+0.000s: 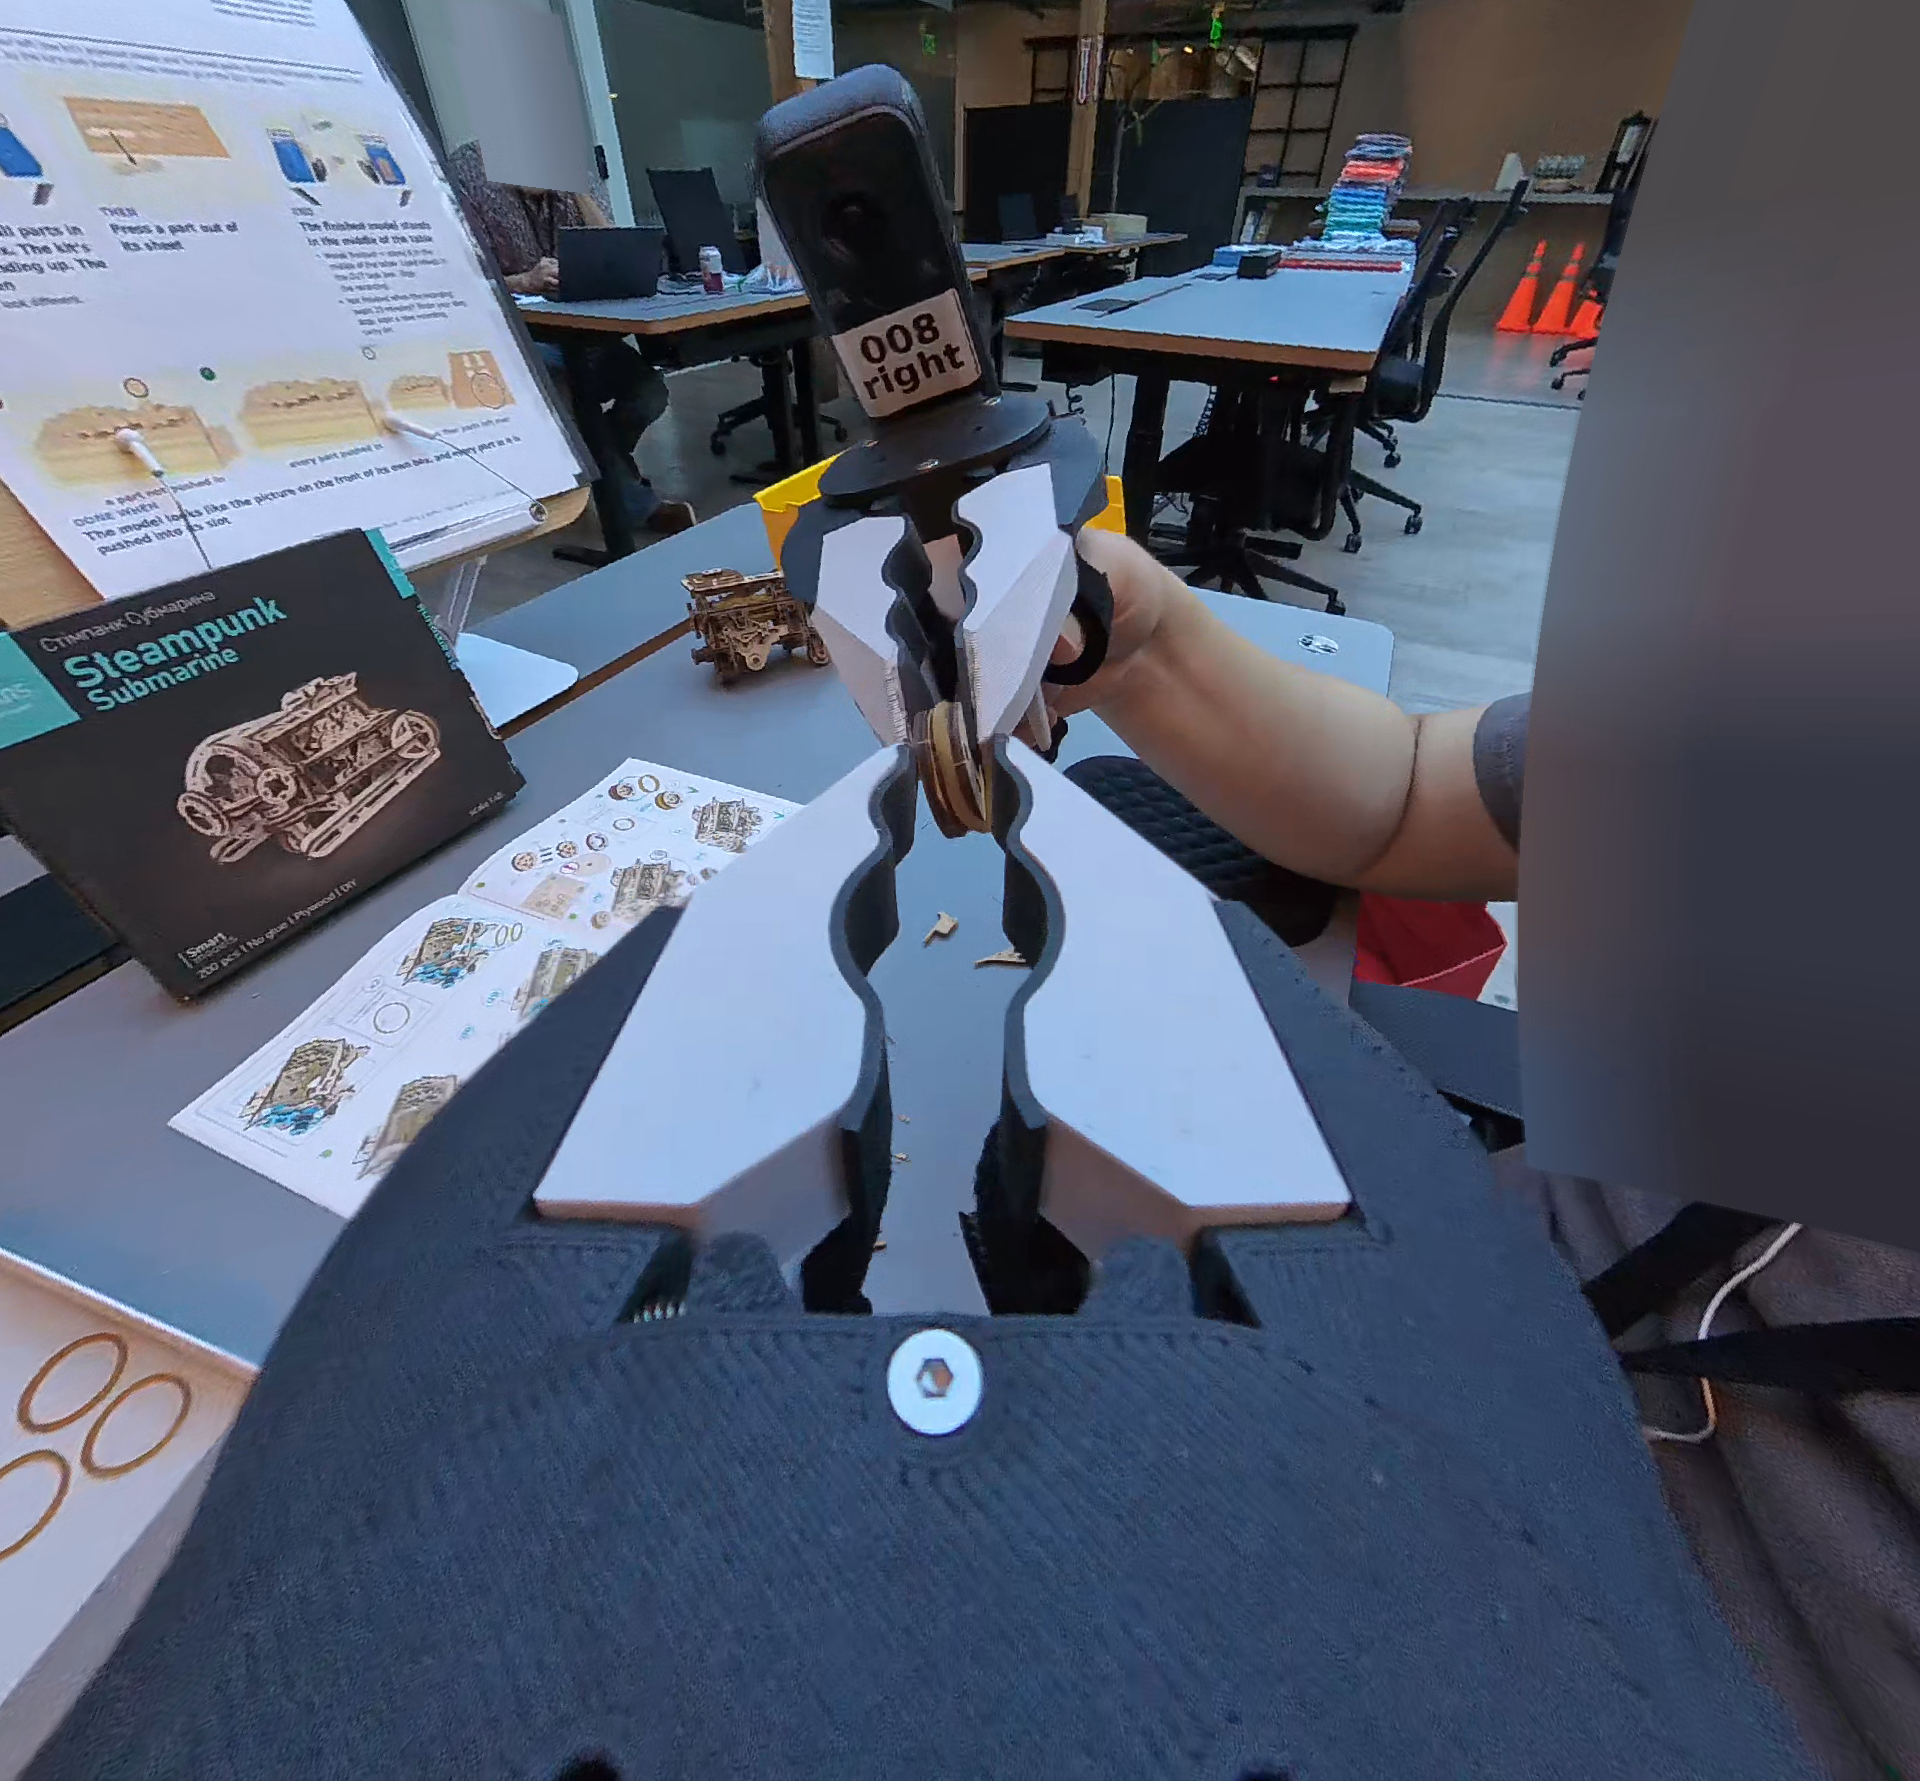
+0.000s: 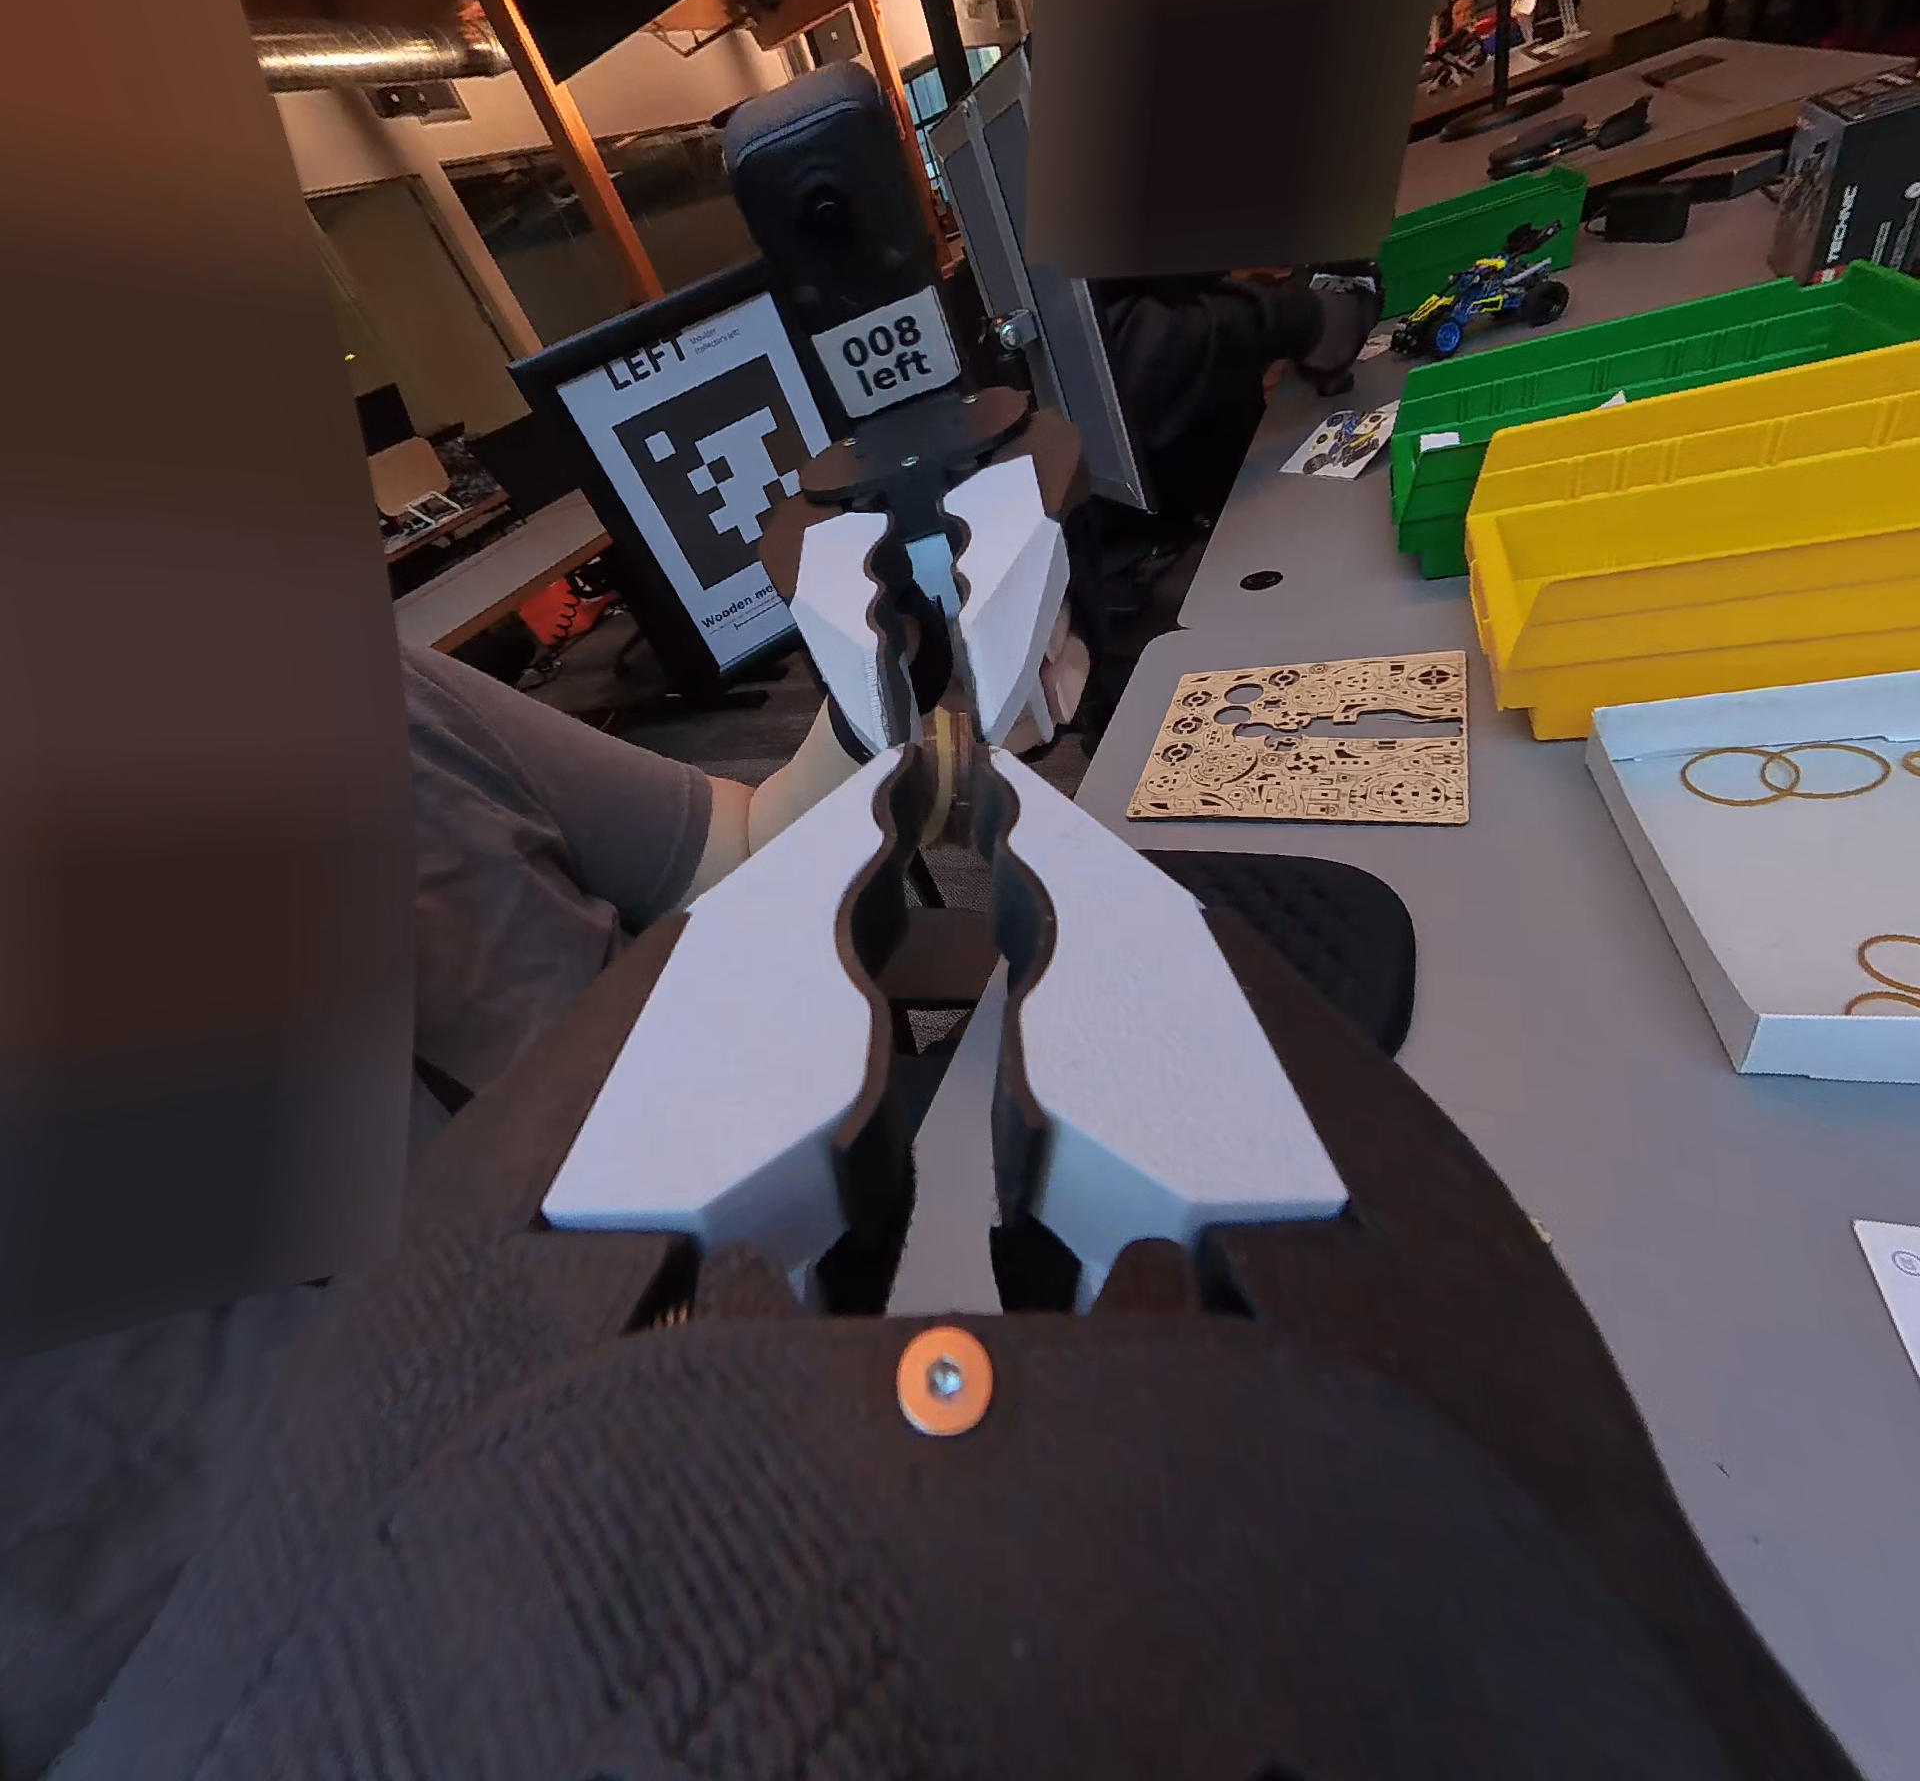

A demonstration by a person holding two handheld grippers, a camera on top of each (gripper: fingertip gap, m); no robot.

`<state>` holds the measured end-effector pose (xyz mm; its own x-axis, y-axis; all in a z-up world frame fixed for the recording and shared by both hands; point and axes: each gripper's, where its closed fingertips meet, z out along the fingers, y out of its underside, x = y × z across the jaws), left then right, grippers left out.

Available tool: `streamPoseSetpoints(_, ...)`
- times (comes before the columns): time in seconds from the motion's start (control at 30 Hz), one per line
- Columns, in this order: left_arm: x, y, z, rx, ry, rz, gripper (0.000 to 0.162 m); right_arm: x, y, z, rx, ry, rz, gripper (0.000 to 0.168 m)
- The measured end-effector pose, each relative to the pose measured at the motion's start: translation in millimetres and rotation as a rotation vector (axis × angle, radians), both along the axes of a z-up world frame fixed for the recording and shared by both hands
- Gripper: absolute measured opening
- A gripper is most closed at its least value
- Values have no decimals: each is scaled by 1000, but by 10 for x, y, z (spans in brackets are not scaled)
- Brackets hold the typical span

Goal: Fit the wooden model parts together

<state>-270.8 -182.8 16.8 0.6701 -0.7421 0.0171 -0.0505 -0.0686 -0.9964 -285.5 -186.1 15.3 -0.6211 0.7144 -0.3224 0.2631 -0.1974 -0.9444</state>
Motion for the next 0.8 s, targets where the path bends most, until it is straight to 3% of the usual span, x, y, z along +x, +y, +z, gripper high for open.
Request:
streamPoseSetpoints(0.2,29,-36,-9,26,5,-26,8,42,-37,29,-52,8,53,7)
streamPoseSetpoints(0.37,-11,-51,106,69,-105,-24,6,17,-53,152,-86,110,53,9)
streamPoseSetpoints(0.47,-98,-17,218,127,-209,28,6,-64,65,204,-48,187,-57,24)
streamPoseSetpoints(0.63,-359,50,394,240,-448,170,6,-118,262,356,-207,282,-180,26)
streamPoseSetpoints(0.8,-410,104,367,351,-443,322,7,-233,249,298,-279,250,-252,28)
